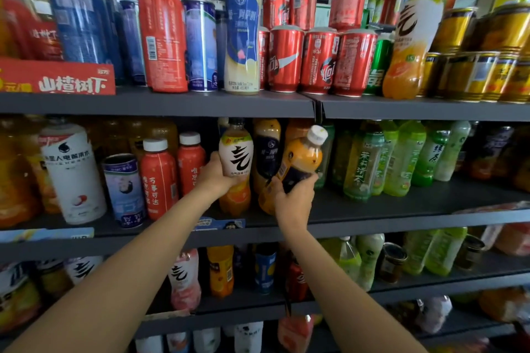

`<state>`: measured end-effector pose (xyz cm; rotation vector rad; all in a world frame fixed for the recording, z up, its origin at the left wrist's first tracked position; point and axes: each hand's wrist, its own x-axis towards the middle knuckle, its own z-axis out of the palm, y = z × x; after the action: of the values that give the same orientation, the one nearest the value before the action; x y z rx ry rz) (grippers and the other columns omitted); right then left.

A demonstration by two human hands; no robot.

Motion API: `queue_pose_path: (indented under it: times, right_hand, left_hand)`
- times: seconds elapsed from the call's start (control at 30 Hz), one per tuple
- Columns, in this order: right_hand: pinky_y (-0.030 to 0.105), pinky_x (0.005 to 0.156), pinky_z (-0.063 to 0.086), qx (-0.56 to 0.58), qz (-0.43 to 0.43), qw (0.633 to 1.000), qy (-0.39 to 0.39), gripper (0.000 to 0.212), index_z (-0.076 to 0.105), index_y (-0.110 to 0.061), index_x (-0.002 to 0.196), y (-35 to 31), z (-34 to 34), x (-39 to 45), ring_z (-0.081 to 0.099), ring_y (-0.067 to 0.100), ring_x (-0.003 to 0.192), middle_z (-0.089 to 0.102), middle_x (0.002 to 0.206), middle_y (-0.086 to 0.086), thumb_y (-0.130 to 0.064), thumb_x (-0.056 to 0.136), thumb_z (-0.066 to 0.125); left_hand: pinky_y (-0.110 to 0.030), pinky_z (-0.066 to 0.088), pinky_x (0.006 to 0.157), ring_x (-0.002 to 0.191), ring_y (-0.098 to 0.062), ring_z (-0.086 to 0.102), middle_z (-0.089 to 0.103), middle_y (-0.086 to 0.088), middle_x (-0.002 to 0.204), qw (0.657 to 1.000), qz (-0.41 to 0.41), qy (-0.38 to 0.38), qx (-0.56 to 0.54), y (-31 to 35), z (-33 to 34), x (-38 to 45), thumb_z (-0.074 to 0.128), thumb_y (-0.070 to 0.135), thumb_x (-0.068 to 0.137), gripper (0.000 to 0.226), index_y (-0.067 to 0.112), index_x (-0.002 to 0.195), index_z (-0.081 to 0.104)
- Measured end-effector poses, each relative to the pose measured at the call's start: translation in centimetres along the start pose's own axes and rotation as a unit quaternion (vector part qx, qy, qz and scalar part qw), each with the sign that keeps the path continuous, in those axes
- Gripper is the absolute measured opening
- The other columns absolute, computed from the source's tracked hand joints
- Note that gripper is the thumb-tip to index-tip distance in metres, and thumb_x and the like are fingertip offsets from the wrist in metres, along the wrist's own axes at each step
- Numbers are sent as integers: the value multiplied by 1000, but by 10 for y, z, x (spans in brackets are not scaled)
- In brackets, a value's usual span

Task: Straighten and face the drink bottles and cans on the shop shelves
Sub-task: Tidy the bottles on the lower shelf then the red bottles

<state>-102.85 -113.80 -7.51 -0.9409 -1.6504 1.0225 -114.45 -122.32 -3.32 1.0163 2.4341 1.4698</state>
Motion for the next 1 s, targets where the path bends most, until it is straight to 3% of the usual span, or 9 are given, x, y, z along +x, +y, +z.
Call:
queue_pose_path:
  times: [0.13, 0.3, 0.53, 0.67, 0.77, 0.87, 1.0]
  right_hand:
    - [41, 94, 42, -121, -95, 986, -71, 65, 25, -7, 137, -9, 7, -4, 36, 31, 129, 40, 139, 10, -28, 88, 63]
    - [48, 99, 43, -152, -32, 979, -135, 68, 23, -5, 134, -24, 20, 30, 45, 37, 124, 46, 136, 17, -27, 86, 65]
    - [37, 96, 39, -161, -24, 967, -197, 65, 26, -3, 135, -24, 4, 52, 47, 34, 124, 48, 135, 17, -22, 87, 66]
    - [40, 97, 40, -156, -40, 968, -191, 65, 30, -6, 134, -13, 6, 47, 47, 33, 123, 49, 133, 17, -27, 85, 67]
    - [42, 100, 39, -179, -62, 974, -124, 69, 31, -3, 133, 4, 6, 29, 40, 33, 125, 39, 134, 18, -28, 83, 70]
    - [33, 82, 45, -171, -134, 976, -24, 47, 40, 0, 123, 13, -3, 11, 48, 30, 113, 42, 124, 15, -23, 88, 63]
    - [32, 74, 50, -131, -247, 955, -95, 40, 47, -6, 118, -3, -12, 3, 55, 15, 85, 51, 106, 5, -24, 88, 63]
  left_hand:
    - [-31, 40, 90, 122, -27, 48, 51, -12, 132, 1000, 4, -7, 1, -1, -2, -2, 72, 18, 80, 63, 7, 130, 36]
    - [-30, 40, 88, 122, -27, 48, 51, -11, 133, 1000, 1, -4, -14, -3, -6, -2, 73, 18, 79, 65, 7, 131, 35]
    - [-30, 39, 94, 126, -24, 45, 47, -8, 138, 999, 10, -35, -19, -5, -6, 0, 71, 21, 80, 68, 12, 135, 33]
    - [-33, 39, 98, 128, -25, 43, 45, -9, 139, 998, 5, -39, -44, -8, -4, -1, 71, 17, 81, 69, 11, 137, 31]
    - [-34, 38, 98, 128, -25, 43, 46, -8, 139, 995, -12, -53, -79, -13, -3, 0, 74, 18, 78, 74, 12, 138, 30]
    - [-35, 38, 100, 127, -24, 44, 48, -6, 136, 991, -27, -70, -109, -15, 2, 2, 78, 21, 74, 77, 14, 136, 32]
    - [-36, 43, 99, 122, -24, 49, 52, -7, 132, 994, -3, -36, -102, -15, 4, 2, 81, 19, 70, 76, 13, 133, 39]
